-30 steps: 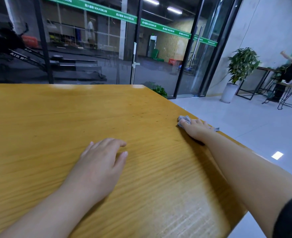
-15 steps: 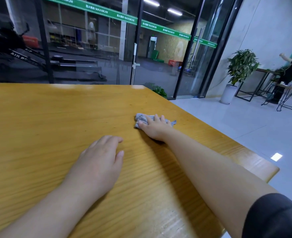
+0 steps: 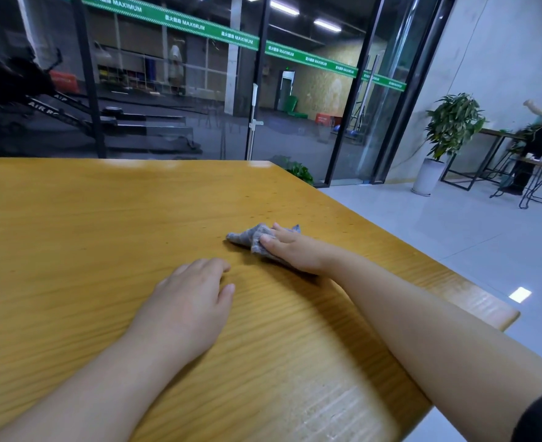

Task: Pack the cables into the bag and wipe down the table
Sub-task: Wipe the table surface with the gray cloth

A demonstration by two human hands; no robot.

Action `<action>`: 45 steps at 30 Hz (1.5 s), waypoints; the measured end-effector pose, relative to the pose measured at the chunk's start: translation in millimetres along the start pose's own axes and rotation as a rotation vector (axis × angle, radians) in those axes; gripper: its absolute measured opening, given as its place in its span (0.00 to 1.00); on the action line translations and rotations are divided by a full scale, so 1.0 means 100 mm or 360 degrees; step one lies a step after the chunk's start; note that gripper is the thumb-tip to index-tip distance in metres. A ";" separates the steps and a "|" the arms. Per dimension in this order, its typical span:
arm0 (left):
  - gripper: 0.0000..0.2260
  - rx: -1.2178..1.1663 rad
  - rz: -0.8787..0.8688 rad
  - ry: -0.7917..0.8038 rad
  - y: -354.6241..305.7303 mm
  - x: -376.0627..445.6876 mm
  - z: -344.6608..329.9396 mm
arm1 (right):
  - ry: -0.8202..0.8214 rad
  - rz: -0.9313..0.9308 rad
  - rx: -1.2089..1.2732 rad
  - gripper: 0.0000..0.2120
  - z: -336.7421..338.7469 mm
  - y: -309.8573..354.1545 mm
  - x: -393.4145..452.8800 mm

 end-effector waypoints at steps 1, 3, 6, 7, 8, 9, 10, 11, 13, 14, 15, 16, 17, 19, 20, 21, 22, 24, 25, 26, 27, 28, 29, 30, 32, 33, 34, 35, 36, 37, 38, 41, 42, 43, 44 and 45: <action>0.15 0.0013 -0.0012 0.0007 0.00 -0.01 0.00 | -0.0070 -0.0024 0.0170 0.29 0.03 -0.02 -0.04; 0.13 0.0027 -0.0048 0.0021 -0.01 -0.02 0.01 | -0.0268 -0.0043 0.0438 0.28 0.11 -0.06 -0.08; 0.13 0.0033 -0.0071 0.0041 -0.02 -0.03 0.01 | -0.0544 -0.0160 0.0680 0.32 0.28 -0.19 -0.06; 0.13 0.0036 -0.0071 0.0044 -0.02 -0.02 0.01 | -0.0594 -0.0232 0.0769 0.32 0.35 -0.25 -0.03; 0.13 0.0037 -0.0068 0.0048 -0.02 -0.02 0.02 | -0.0638 -0.0312 0.0879 0.33 0.42 -0.30 -0.01; 0.13 0.0034 -0.0063 0.0050 -0.02 -0.01 0.02 | -0.0691 -0.0390 0.1000 0.33 0.51 -0.35 0.01; 0.13 0.0033 -0.0055 0.0052 -0.02 -0.01 0.02 | -0.0772 -0.0458 0.1125 0.32 0.61 -0.39 0.01; 0.13 0.0033 -0.0050 0.0050 -0.02 -0.01 0.02 | -0.0898 -0.0493 0.1233 0.31 0.72 -0.43 0.00; 0.13 0.0046 -0.0045 0.0036 -0.03 -0.01 0.02 | -0.1252 -0.0449 0.1208 0.27 0.97 -0.52 -0.03; 0.13 0.0057 -0.0044 0.0028 -0.03 -0.01 0.02 | -0.1417 -0.0412 0.1061 0.25 1.07 -0.55 -0.05; 0.13 0.0060 -0.0043 0.0025 -0.03 -0.01 0.02 | -0.1521 -0.0394 0.0878 0.24 1.14 -0.59 -0.05; 0.13 0.0054 -0.0040 0.0027 -0.02 -0.01 0.02 | -0.1545 -0.0412 0.0689 0.25 1.15 -0.62 -0.02; 0.13 0.0043 -0.0035 0.0031 -0.01 -0.01 0.02 | -0.1500 -0.0474 0.0525 0.27 1.12 -0.66 0.04; 0.14 0.0026 -0.0032 0.0035 0.00 0.00 0.02 | -0.1251 -0.0653 0.0310 0.31 0.96 -0.76 0.22; 0.14 0.0017 -0.0032 0.0036 0.01 0.00 0.03 | -0.1080 -0.0731 0.0254 0.32 0.85 -0.78 0.32; 0.15 0.0002 -0.0032 0.0035 0.02 0.01 0.03 | -0.0911 -0.0791 0.0194 0.31 0.74 -0.78 0.43; 0.16 -0.0010 -0.0038 0.0033 0.03 0.02 0.03 | -0.0782 -0.0850 0.0101 0.31 0.65 -0.76 0.51; 0.18 -0.0014 -0.0059 0.0035 0.05 0.04 0.04 | -0.0652 -0.0987 -0.0093 0.33 0.54 -0.69 0.64; 0.19 -0.0010 -0.0061 0.0034 0.06 0.06 0.04 | -0.0599 -0.1023 -0.0140 0.34 0.50 -0.62 0.70; 0.19 -0.0007 -0.0052 0.0027 0.07 0.07 0.05 | -0.0534 -0.1018 -0.0178 0.34 0.45 -0.55 0.76; 0.20 -0.0007 -0.0039 0.0016 0.08 0.07 0.05 | -0.0468 -0.0969 -0.0221 0.34 0.40 -0.45 0.82; 0.20 -0.0006 -0.0027 0.0003 0.09 0.08 0.06 | -0.0412 -0.0888 -0.0277 0.34 0.36 -0.36 0.89; 0.20 -0.0003 -0.0020 -0.0010 0.09 0.08 0.06 | -0.0365 -0.0787 -0.0335 0.34 0.31 -0.28 0.96; 0.20 0.0003 -0.0017 -0.0020 0.09 0.08 0.06 | -0.0318 -0.0685 -0.0381 0.33 0.27 -0.19 1.02; 0.20 0.0023 -0.0045 -0.0027 0.08 0.09 0.05 | -0.0223 -0.0499 -0.0453 0.33 0.17 -0.02 1.10; 0.20 0.0032 -0.0060 -0.0025 0.07 0.09 0.05 | -0.0179 -0.0399 -0.0501 0.33 0.11 0.05 1.12; 0.20 0.0034 -0.0065 -0.0022 0.07 0.09 0.04 | -0.0144 -0.0297 -0.0557 0.33 0.07 0.13 1.12; 0.21 0.0029 -0.0063 -0.0025 0.07 0.09 0.04 | -0.0114 -0.0200 -0.0605 0.33 0.02 0.20 1.09; 0.21 0.0023 -0.0060 -0.0031 0.07 0.09 0.05 | -0.0086 -0.0115 -0.0633 0.33 -0.01 0.25 1.05; 0.20 0.0017 -0.0059 -0.0039 0.06 0.08 0.05 | -0.0059 -0.0039 -0.0635 0.33 -0.03 0.30 0.99; 0.20 0.0011 -0.0055 -0.0050 0.06 0.08 0.06 | -0.0037 0.0030 -0.0605 0.32 -0.05 0.33 0.93; 0.17 -0.0016 -0.0040 -0.0107 0.05 0.07 0.08 | 0.0010 0.0165 -0.0327 0.28 -0.07 0.37 0.73; 0.17 -0.0026 -0.0043 -0.0130 0.04 0.07 0.09 | 0.0011 0.0164 -0.0196 0.27 -0.07 0.38 0.65; 0.16 -0.0038 -0.0051 -0.0156 0.04 0.07 0.11 | 0.0009 0.0146 -0.0070 0.26 -0.05 0.37 0.58; 0.15 -0.0052 -0.0056 -0.0179 0.04 0.06 0.12 | 0.0013 0.0129 0.0055 0.23 -0.02 0.35 0.51; 0.15 -0.0067 -0.0056 -0.0204 0.04 0.06 0.14 | 0.0001 0.0116 0.0170 0.19 0.02 0.33 0.43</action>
Point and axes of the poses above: each hand's wrist, its own x-axis towards the middle knuckle, its own z-axis out of the back of the hand, y = z × x, the point moved 5 cm from there along x, towards the middle knuckle, and after that the axes turned 2 degrees about y, right-handed, at the moved point
